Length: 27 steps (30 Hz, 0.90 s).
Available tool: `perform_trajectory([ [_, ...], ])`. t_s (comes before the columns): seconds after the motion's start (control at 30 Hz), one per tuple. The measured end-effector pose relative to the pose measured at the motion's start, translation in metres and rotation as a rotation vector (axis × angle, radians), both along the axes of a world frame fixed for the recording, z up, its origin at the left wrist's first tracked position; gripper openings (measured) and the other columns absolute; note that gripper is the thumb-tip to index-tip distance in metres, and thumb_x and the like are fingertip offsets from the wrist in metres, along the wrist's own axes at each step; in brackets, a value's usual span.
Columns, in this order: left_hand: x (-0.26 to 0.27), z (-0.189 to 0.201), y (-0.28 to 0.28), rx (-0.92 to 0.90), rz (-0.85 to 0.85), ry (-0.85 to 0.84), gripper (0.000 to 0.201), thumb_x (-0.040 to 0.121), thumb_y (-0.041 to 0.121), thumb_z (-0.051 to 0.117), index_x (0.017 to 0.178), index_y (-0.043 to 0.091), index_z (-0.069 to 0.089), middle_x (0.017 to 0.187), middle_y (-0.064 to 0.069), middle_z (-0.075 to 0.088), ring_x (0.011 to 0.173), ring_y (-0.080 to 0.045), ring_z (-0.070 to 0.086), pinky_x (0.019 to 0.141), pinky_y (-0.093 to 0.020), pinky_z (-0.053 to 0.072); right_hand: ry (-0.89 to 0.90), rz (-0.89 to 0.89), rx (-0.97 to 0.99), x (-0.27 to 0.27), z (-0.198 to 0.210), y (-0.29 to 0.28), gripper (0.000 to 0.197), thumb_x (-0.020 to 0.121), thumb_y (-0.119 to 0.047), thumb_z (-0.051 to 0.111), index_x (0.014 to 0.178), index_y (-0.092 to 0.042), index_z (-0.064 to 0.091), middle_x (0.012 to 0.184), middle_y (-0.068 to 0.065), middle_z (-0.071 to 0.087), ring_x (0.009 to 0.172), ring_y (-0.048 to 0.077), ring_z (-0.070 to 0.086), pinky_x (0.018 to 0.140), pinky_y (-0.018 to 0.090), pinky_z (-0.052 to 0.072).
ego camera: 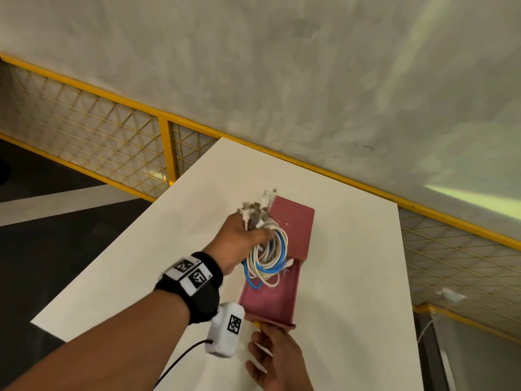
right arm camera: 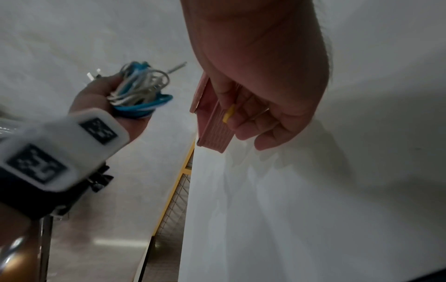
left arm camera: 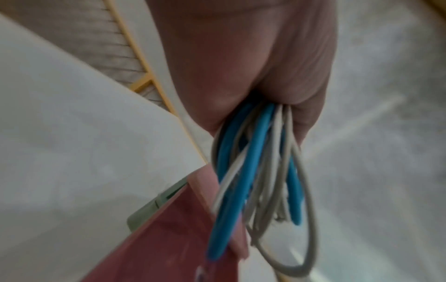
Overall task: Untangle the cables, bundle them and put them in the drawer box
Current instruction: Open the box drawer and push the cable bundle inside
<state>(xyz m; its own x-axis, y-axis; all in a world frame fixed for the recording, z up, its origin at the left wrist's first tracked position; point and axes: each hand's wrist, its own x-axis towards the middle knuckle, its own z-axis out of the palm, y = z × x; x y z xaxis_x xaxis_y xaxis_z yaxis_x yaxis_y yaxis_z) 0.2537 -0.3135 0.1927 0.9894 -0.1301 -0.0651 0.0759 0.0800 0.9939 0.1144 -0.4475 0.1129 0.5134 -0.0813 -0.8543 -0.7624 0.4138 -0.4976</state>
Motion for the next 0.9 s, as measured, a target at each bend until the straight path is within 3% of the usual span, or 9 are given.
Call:
perform_trajectory([
  [0.1, -0.003, -0.017, -0.015, 0.26, -0.175, -0.055, 0.014, 0.078, 0.015, 0.072, 0.092, 0.013, 0.068, 0.091, -0.011, 0.075, 0.083, -0.023, 0.072, 0.081, -0.042, 0.057, 0.019, 0.012, 0.01, 0.003, 0.002, -0.002, 0.014, 0.086, -0.024, 0.066, 0.09, -0.011, 0.068, 0.074, 0.009, 0.066, 0.076, 0.028, 0.062, 0.068, 0.036, 0.045],
  [0.23, -0.017, -0.041, -0.034, 0.215, -0.19, 0.087, 0.009, 0.081, 0.016, 0.074, 0.083, 0.023, 0.069, 0.079, 0.009, 0.072, 0.077, -0.01, 0.069, 0.077, -0.028, 0.053, 0.064, 0.02, 0.002, 0.006, 0.002, -0.003, 0.015, 0.084, -0.023, 0.069, 0.092, -0.011, 0.071, 0.083, 0.014, 0.068, 0.082, 0.031, 0.063, 0.074, 0.04, 0.048],
  [0.4, -0.011, -0.057, -0.04, 0.454, -0.37, 0.192, 0.013, 0.081, 0.029, 0.075, 0.074, 0.026, 0.065, 0.073, 0.008, 0.064, 0.073, -0.013, 0.061, 0.074, -0.027, 0.048, 0.101, 0.042, 0.007, 0.0, -0.007, -0.001, 0.015, 0.082, -0.022, 0.073, 0.094, -0.012, 0.072, 0.089, 0.016, 0.07, 0.087, 0.033, 0.066, 0.083, 0.047, 0.051],
  [0.47, -0.009, -0.055, -0.043, 0.54, -0.413, 0.151, 0.015, 0.078, 0.034, 0.076, 0.089, 0.027, 0.067, 0.087, 0.008, 0.067, 0.089, -0.017, 0.066, 0.083, -0.029, 0.05, 0.096, 0.03, 0.023, -0.002, -0.009, -0.001, 0.013, 0.085, -0.023, 0.07, 0.094, -0.013, 0.071, 0.088, 0.016, 0.07, 0.084, 0.033, 0.066, 0.077, 0.044, 0.05],
  [0.53, -0.01, -0.054, -0.046, 0.645, -0.398, 0.062, 0.046, 0.076, 0.035, 0.078, 0.117, 0.025, 0.062, 0.111, 0.008, 0.061, 0.109, -0.018, 0.061, 0.093, -0.029, 0.047, 0.094, 0.021, 0.044, -0.003, -0.01, -0.003, 0.015, 0.087, -0.023, 0.068, 0.097, -0.013, 0.071, 0.09, 0.017, 0.07, 0.083, 0.032, 0.067, 0.072, 0.042, 0.051],
  [0.57, -0.01, -0.052, -0.045, 0.722, -0.345, 0.018, 0.062, 0.074, 0.037, 0.079, 0.129, 0.021, 0.054, 0.121, 0.007, 0.053, 0.113, -0.017, 0.056, 0.096, -0.03, 0.045, 0.089, 0.027, 0.055, -0.002, -0.012, -0.004, 0.017, 0.088, -0.024, 0.067, 0.099, -0.012, 0.072, 0.091, 0.017, 0.071, 0.084, 0.032, 0.067, 0.07, 0.041, 0.051],
  [0.63, -0.015, -0.052, -0.044, 0.922, -0.22, -0.064, 0.075, 0.073, 0.042, 0.079, 0.135, 0.016, 0.044, 0.132, 0.0, 0.045, 0.113, -0.022, 0.055, 0.094, -0.035, 0.049, 0.076, 0.041, 0.066, -0.001, -0.015, -0.007, 0.02, 0.087, -0.025, 0.067, 0.099, -0.011, 0.075, 0.09, 0.016, 0.072, 0.083, 0.031, 0.069, 0.069, 0.039, 0.053],
  [0.77, -0.027, -0.058, -0.044, 1.349, -0.175, -0.29, 0.07, 0.087, 0.057, 0.055, 0.14, 0.016, 0.036, 0.136, -0.004, 0.047, 0.114, -0.026, 0.05, 0.088, -0.042, 0.044, 0.027, 0.041, 0.117, -0.002, -0.021, -0.008, 0.023, 0.09, -0.019, 0.062, 0.099, -0.004, 0.076, 0.075, 0.015, 0.068, 0.07, 0.029, 0.065, 0.065, 0.036, 0.051],
  [0.9, -0.034, -0.063, -0.045, 1.391, -0.23, -0.214, 0.055, 0.1, 0.048, 0.033, 0.144, 0.016, 0.034, 0.138, -0.005, 0.046, 0.119, -0.03, 0.045, 0.09, -0.046, 0.04, 0.026, 0.01, 0.15, 0.0, -0.034, -0.002, 0.039, 0.098, -0.015, 0.049, 0.082, 0.007, 0.077, 0.07, 0.017, 0.065, 0.065, 0.027, 0.059, 0.059, 0.033, 0.047],
])
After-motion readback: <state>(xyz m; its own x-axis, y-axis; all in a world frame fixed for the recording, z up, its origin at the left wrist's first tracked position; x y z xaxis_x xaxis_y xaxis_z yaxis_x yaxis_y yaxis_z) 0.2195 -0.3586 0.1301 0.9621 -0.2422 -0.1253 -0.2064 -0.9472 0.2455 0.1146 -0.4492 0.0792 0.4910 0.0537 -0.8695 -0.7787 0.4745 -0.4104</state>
